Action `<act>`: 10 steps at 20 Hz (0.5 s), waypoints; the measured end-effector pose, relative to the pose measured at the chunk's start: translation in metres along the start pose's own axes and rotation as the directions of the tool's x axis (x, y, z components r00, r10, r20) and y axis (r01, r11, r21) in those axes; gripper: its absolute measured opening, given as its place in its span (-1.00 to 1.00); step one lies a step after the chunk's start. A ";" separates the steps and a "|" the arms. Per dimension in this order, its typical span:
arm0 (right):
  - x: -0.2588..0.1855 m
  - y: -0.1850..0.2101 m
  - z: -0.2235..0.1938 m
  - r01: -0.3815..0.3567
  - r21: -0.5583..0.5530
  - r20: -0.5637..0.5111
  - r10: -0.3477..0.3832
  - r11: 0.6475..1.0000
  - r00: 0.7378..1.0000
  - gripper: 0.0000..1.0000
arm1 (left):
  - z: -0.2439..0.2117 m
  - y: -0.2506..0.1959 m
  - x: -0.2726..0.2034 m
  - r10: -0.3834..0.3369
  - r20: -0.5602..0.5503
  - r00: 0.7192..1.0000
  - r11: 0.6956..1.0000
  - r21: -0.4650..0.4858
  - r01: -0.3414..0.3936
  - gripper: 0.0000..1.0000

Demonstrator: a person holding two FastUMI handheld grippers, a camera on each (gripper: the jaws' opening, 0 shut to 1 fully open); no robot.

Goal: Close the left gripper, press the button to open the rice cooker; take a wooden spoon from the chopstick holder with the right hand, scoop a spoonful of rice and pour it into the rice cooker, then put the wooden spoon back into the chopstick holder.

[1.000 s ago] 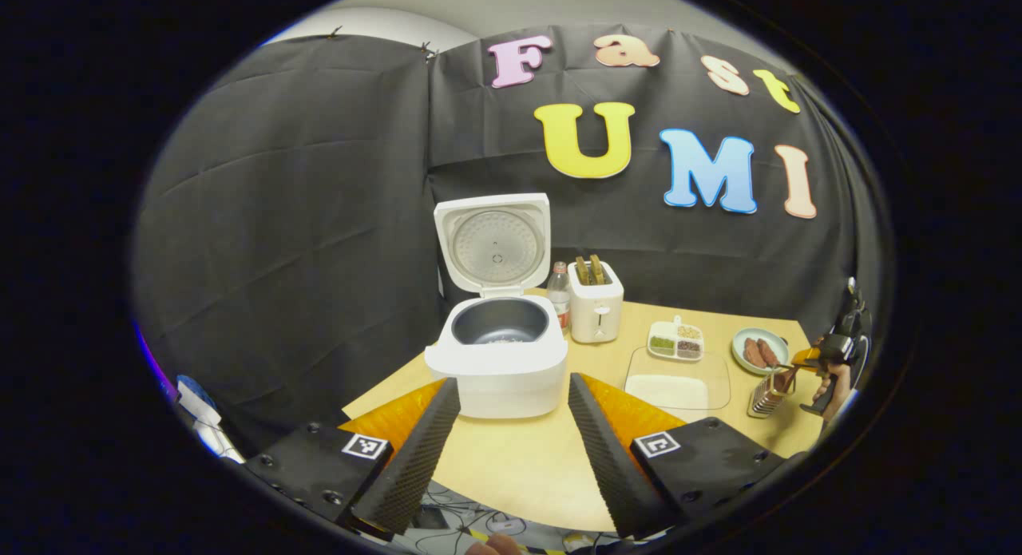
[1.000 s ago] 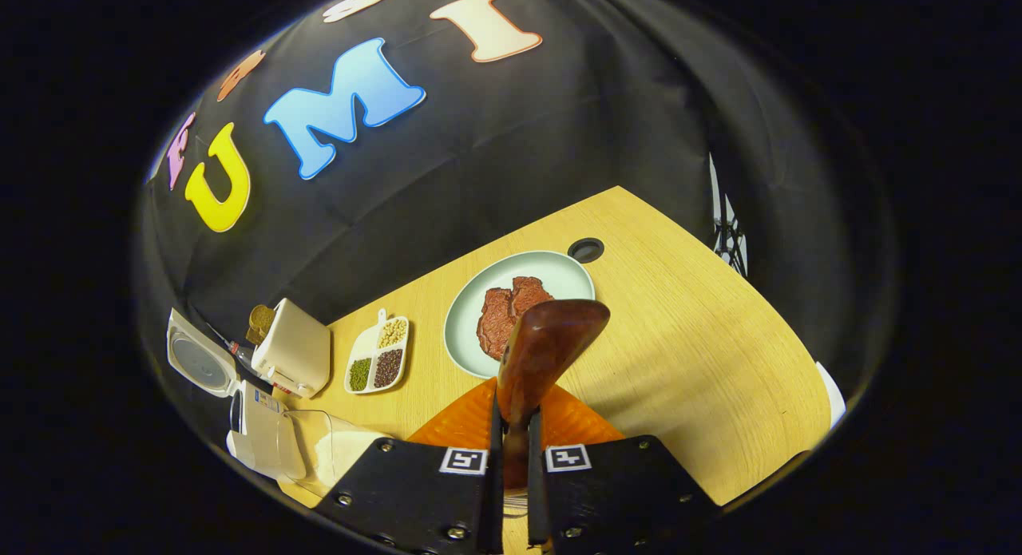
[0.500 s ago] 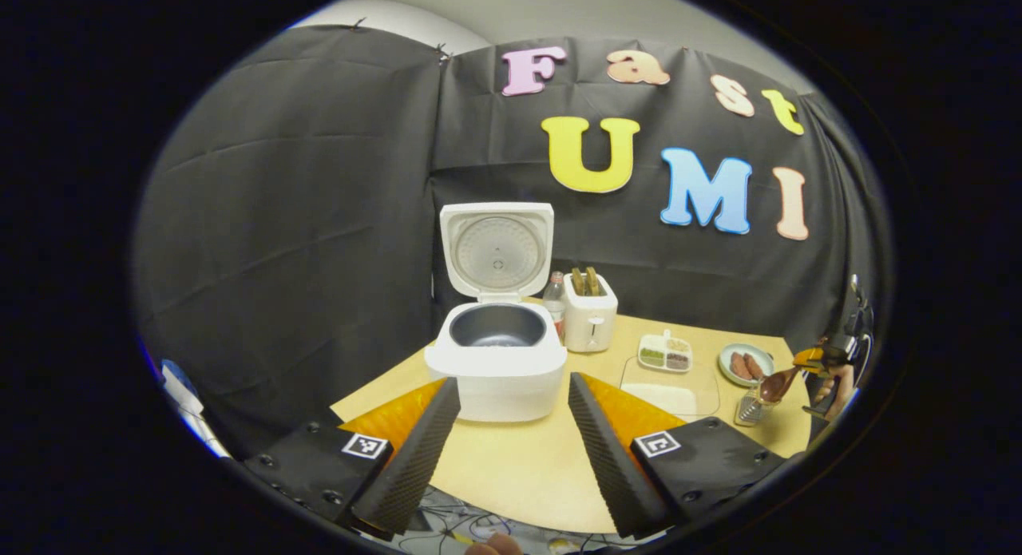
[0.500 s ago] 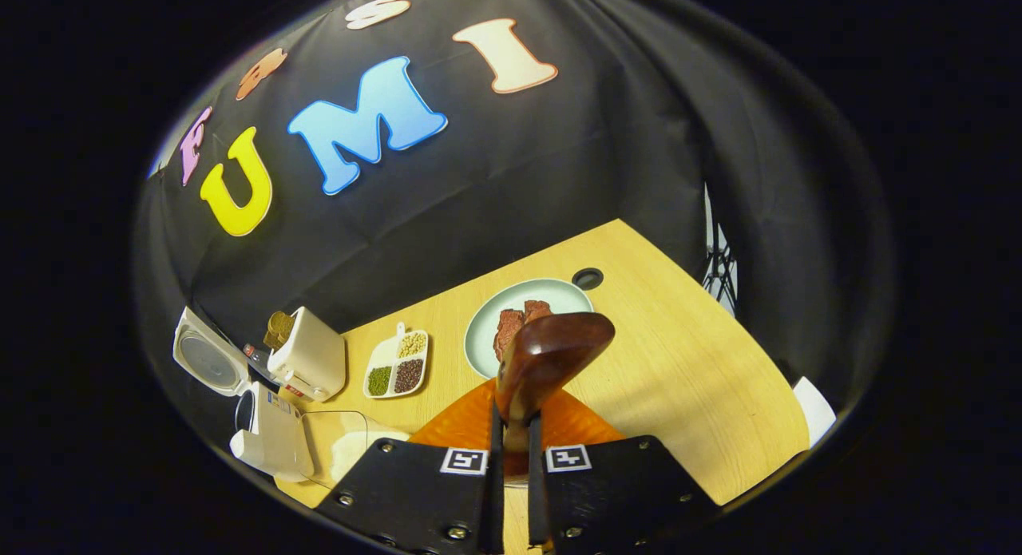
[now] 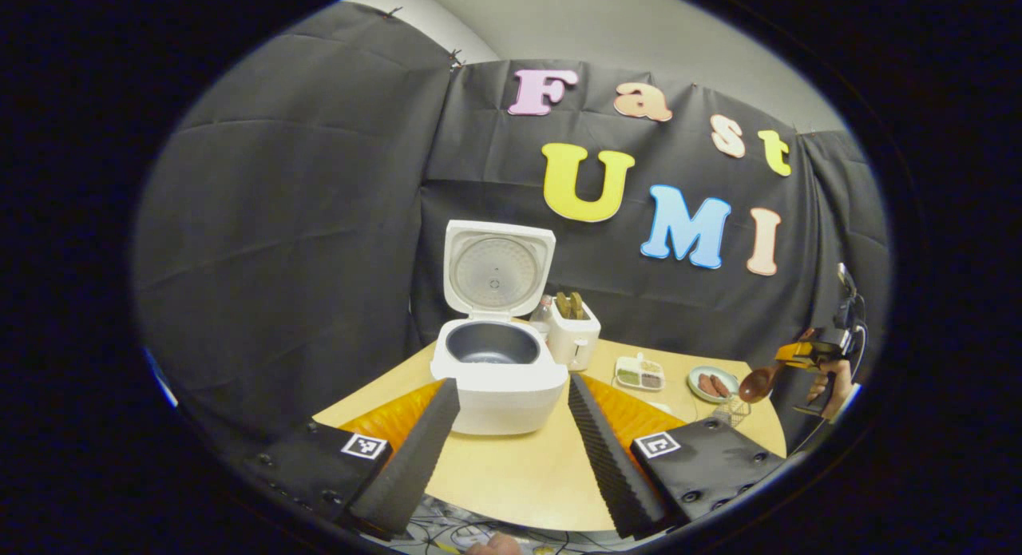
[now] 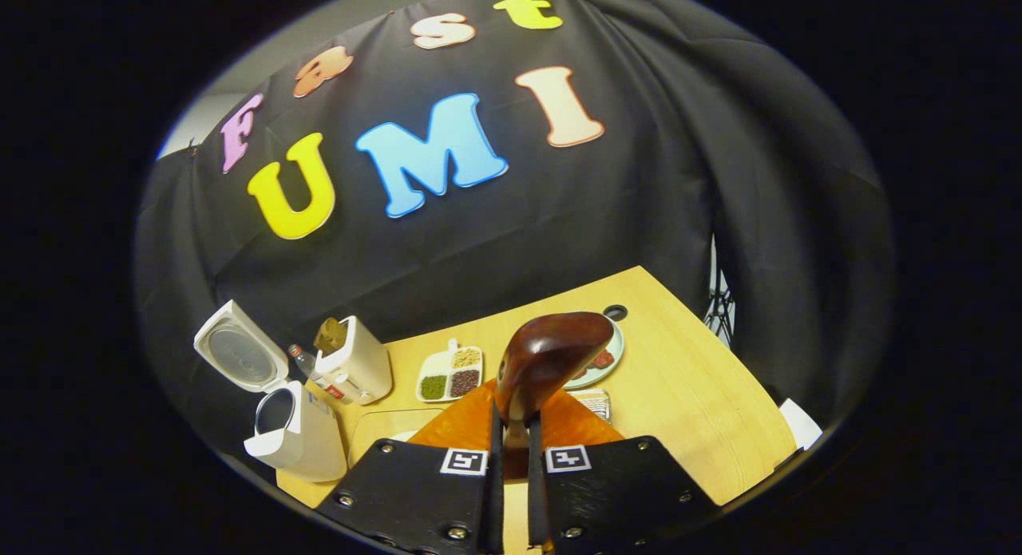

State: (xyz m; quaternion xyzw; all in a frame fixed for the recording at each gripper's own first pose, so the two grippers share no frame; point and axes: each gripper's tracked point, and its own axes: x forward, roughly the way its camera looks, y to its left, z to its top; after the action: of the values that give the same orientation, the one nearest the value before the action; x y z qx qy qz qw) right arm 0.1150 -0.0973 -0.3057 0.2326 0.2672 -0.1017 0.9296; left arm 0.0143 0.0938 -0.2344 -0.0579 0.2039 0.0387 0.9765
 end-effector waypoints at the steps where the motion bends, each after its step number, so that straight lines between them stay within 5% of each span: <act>1: -0.002 0.017 -0.006 -0.016 -0.016 -0.007 0.016 1.000 1.000 -0.76 | 0.004 0.007 -0.002 -0.006 0.012 1.000 1.000 -0.008 0.006 0.90; 6: 0.018 0.087 -0.040 -0.081 -0.075 -0.076 0.075 0.994 0.994 -0.75 | 0.018 0.033 -0.012 0.017 0.037 0.999 1.000 -0.008 -0.017 1.00; 7: 0.027 0.096 -0.048 -0.086 -0.090 -0.096 0.078 0.992 0.992 -0.75 | 0.016 0.040 -0.011 0.032 0.035 0.999 0.999 -0.007 -0.032 0.87; 9: 0.047 0.109 -0.062 -0.102 -0.108 -0.128 0.087 0.989 0.988 -0.75 | 0.022 0.046 -0.010 0.052 0.042 0.998 0.999 -0.016 -0.051 1.00; 10: 0.056 0.112 -0.069 -0.102 -0.109 -0.149 0.085 0.989 0.985 -0.76 | 0.021 0.049 -0.008 0.064 0.037 0.997 0.998 -0.012 -0.064 0.87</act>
State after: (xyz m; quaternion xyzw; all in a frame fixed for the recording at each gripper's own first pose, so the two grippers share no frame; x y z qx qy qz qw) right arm 0.1661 0.0305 -0.3456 0.1972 0.3279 -0.0249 0.9236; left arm 0.0109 0.1446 -0.2164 -0.0557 0.1870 0.0722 0.9781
